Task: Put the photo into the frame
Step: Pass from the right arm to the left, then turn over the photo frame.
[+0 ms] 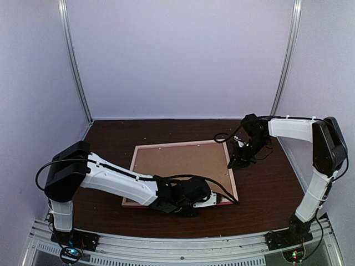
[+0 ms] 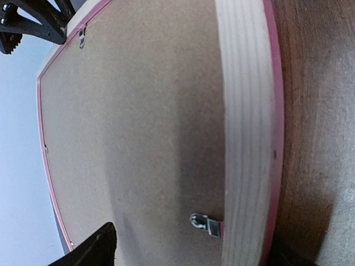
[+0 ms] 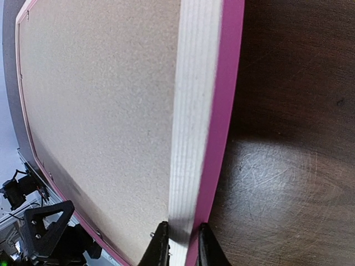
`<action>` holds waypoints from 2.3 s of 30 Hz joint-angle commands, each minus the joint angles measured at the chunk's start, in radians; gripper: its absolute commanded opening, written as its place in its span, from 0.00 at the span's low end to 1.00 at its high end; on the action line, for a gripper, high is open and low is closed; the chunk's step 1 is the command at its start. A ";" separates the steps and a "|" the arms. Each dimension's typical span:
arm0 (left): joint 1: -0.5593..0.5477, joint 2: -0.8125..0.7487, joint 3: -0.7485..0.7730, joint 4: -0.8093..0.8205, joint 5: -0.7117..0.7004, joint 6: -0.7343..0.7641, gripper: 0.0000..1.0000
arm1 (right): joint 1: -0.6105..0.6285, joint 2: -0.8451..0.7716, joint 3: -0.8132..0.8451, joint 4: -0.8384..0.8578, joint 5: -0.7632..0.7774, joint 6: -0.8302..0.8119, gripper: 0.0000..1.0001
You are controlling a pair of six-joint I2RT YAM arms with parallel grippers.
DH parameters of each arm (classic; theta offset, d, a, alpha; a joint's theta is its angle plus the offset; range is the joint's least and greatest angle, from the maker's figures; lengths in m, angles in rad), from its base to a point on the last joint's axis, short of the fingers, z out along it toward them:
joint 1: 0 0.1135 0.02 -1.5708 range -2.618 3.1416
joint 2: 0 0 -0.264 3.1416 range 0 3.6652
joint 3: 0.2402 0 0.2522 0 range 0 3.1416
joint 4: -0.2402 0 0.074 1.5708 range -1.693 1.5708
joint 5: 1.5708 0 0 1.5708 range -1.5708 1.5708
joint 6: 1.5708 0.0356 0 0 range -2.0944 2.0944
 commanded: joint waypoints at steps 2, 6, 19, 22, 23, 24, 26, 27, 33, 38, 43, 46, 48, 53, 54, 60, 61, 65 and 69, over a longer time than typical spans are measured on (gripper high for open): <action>-0.001 0.002 -0.038 0.059 -0.097 0.025 0.79 | 0.003 -0.031 0.044 -0.008 -0.087 -0.027 0.00; -0.001 -0.016 -0.056 0.067 -0.118 0.022 0.63 | 0.003 -0.023 0.041 -0.008 -0.088 -0.030 0.00; -0.001 -0.097 -0.098 0.118 -0.192 0.027 0.27 | 0.000 -0.031 0.050 -0.043 -0.069 -0.055 0.11; -0.001 -0.119 -0.099 0.119 -0.203 0.039 0.22 | -0.004 -0.044 0.067 -0.063 -0.058 -0.062 0.16; -0.001 -0.128 -0.097 0.114 -0.207 0.043 0.19 | -0.006 -0.051 0.072 -0.068 -0.055 -0.064 0.18; -0.001 -0.135 -0.091 0.104 -0.210 0.044 0.17 | -0.008 -0.059 0.078 -0.074 -0.052 -0.065 0.20; -0.001 -0.153 -0.078 0.080 -0.216 0.048 0.12 | -0.009 -0.073 0.096 -0.090 -0.045 -0.072 0.23; -0.001 -0.163 -0.069 0.066 -0.217 0.051 0.08 | -0.011 -0.080 0.108 -0.100 -0.042 -0.075 0.25; -0.001 -0.221 0.003 -0.028 -0.228 0.082 0.00 | -0.015 -0.114 0.204 -0.168 -0.014 -0.089 0.30; 0.000 -0.259 0.070 -0.114 -0.231 0.112 0.00 | -0.024 -0.122 0.271 -0.205 0.002 -0.096 0.31; 0.009 -0.284 0.158 -0.225 -0.240 0.127 0.00 | -0.034 -0.129 0.316 -0.226 0.005 -0.100 0.31; 0.017 -0.296 0.219 -0.303 -0.235 0.139 0.00 | -0.038 -0.130 0.343 -0.239 0.008 -0.105 0.31; 0.025 -0.300 0.273 -0.362 -0.226 0.142 0.00 | -0.042 -0.132 0.363 -0.248 0.013 -0.109 0.31; 0.049 -0.321 0.391 -0.480 -0.205 0.125 0.00 | -0.066 -0.150 0.398 -0.270 0.041 -0.116 0.32; 0.055 -0.331 0.402 -0.493 -0.196 0.121 0.00 | -0.073 -0.155 0.403 -0.272 0.044 -0.117 0.32; 0.111 -0.372 0.478 -0.566 -0.096 0.073 0.00 | -0.104 -0.172 0.423 -0.272 0.033 -0.121 0.33; 0.122 -0.374 0.493 -0.587 -0.075 0.062 0.00 | -0.106 -0.178 0.422 -0.267 0.028 -0.121 0.35; 0.178 -0.395 0.522 -0.650 0.000 0.035 0.00 | -0.106 -0.216 0.398 -0.218 -0.005 -0.127 0.43; 0.246 -0.425 0.534 -0.704 0.095 0.028 0.00 | -0.104 -0.281 0.344 -0.117 -0.079 -0.130 0.47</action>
